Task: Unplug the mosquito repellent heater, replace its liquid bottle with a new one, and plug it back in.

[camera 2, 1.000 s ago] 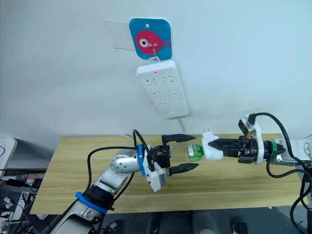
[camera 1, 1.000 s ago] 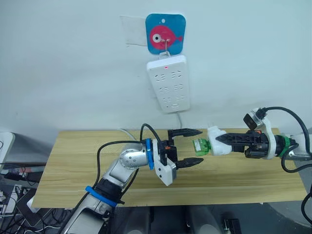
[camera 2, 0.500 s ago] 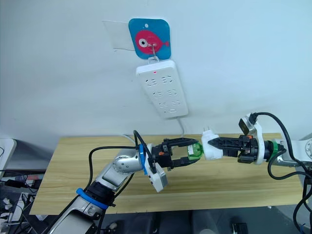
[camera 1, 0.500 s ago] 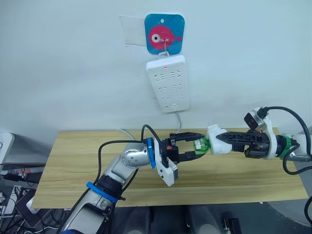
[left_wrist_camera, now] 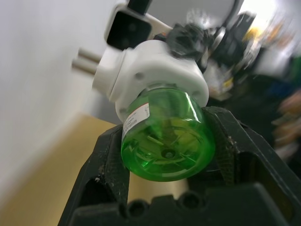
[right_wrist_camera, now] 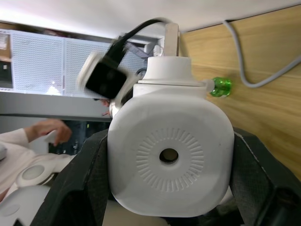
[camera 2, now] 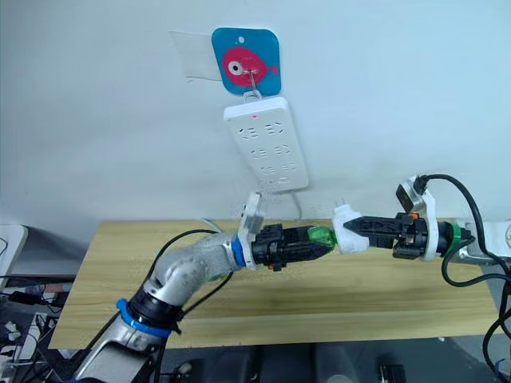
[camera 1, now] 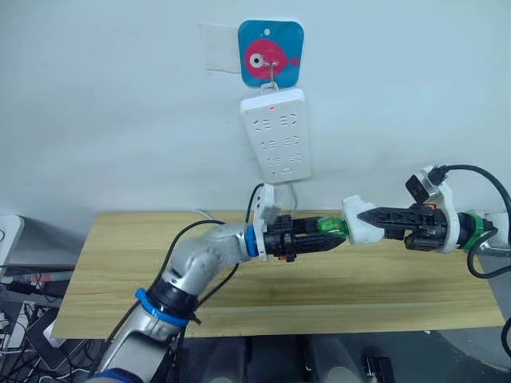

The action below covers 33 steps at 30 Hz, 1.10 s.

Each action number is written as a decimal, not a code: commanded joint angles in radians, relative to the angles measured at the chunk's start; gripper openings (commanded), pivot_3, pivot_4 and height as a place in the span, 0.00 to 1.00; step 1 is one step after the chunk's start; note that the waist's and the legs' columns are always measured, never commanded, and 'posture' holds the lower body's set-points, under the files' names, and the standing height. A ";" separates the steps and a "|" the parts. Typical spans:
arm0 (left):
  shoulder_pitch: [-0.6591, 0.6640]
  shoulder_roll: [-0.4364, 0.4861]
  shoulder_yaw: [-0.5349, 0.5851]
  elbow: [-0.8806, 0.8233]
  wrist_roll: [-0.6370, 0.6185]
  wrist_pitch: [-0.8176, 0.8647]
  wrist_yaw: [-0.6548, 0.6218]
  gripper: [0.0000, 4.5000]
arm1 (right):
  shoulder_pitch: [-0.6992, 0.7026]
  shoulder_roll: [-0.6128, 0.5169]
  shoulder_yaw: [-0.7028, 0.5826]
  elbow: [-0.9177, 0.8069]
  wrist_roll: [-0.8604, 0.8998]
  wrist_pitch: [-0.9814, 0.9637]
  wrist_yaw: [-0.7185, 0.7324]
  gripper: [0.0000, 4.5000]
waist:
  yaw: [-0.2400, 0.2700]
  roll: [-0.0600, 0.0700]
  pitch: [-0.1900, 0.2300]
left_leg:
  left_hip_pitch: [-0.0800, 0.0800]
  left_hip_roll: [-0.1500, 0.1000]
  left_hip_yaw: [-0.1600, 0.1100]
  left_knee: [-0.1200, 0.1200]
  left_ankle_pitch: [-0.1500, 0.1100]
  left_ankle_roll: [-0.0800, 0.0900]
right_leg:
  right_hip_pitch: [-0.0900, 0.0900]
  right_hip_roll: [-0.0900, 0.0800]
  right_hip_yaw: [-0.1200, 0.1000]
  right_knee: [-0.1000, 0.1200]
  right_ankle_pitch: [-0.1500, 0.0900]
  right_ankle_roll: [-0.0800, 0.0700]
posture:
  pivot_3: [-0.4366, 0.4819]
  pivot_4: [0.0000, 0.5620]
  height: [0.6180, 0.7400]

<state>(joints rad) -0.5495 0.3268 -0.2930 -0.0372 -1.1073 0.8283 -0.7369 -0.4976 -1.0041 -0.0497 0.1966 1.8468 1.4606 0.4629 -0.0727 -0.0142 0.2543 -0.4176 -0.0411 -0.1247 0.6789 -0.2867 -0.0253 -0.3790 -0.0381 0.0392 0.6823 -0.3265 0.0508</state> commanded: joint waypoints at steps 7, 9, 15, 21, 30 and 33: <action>-0.047 -0.103 0.244 0.226 -0.463 0.429 0.357 0.52 | 0.007 -0.010 -0.004 -0.055 -0.023 0.047 0.041 0.67 | -0.015 -0.001 0.001 | 0.001 0.000 0.004 0.001 0.000 -0.001 | -0.001 0.001 0.000 0.001 0.000 0.000 | 0.32 0.46 1.00; -0.043 -0.120 0.266 0.233 -0.491 0.441 0.410 0.52 | 0.010 -0.010 -0.005 -0.054 -0.020 0.045 0.041 0.67 | -0.014 -0.001 0.001 | 0.002 0.000 0.005 0.001 0.001 -0.001 | -0.001 0.001 0.001 0.003 0.000 0.000 | 0.31 0.47 1.00; -0.034 -0.142 0.302 0.168 -0.443 0.413 0.446 0.80 | 0.019 -0.009 -0.014 -0.038 -0.018 0.041 0.038 0.67 | -0.013 -0.001 0.001 | 0.002 0.000 0.007 0.002 0.002 -0.003 | -0.001 0.001 0.002 0.005 0.000 0.000 | 0.32 0.47 1.00; -0.011 -0.078 0.317 0.055 -0.321 0.393 0.361 1.00 | 0.017 0.002 -0.021 -0.026 -0.026 0.037 0.037 0.67 | -0.013 -0.001 0.001 | 0.002 0.000 0.010 0.002 0.002 -0.003 | -0.002 0.001 0.003 0.005 0.000 0.000 | 0.33 0.45 1.00; 0.145 0.235 0.107 -0.406 0.231 -0.086 -0.134 1.00 | 0.011 0.019 -0.036 0.040 -0.078 0.044 0.046 0.67 | -0.013 0.000 0.000 | 0.002 0.000 0.013 0.000 0.002 -0.004 | -0.004 0.001 0.006 0.006 0.000 0.000 | 0.37 0.44 1.00; 0.235 0.257 0.024 -0.341 0.587 -0.592 -0.262 1.00 | -0.004 0.035 -0.040 0.054 -0.075 0.052 0.041 0.67 | -0.007 0.003 -0.001 | 0.003 0.000 0.016 -0.002 0.002 -0.004 | -0.005 0.001 0.007 0.004 0.000 0.000 | 0.37 0.43 1.00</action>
<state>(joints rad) -0.3267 0.5890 -0.2362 -0.3873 -0.6969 0.5069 -0.9232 -0.4832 -0.9716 -0.0567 0.2546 1.7494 1.5004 0.4919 -0.0797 -0.0117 0.2529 -0.4156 -0.0405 -0.1094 0.6775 -0.2844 -0.0293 -0.3835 -0.0371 0.0461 0.6868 -0.3263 0.0510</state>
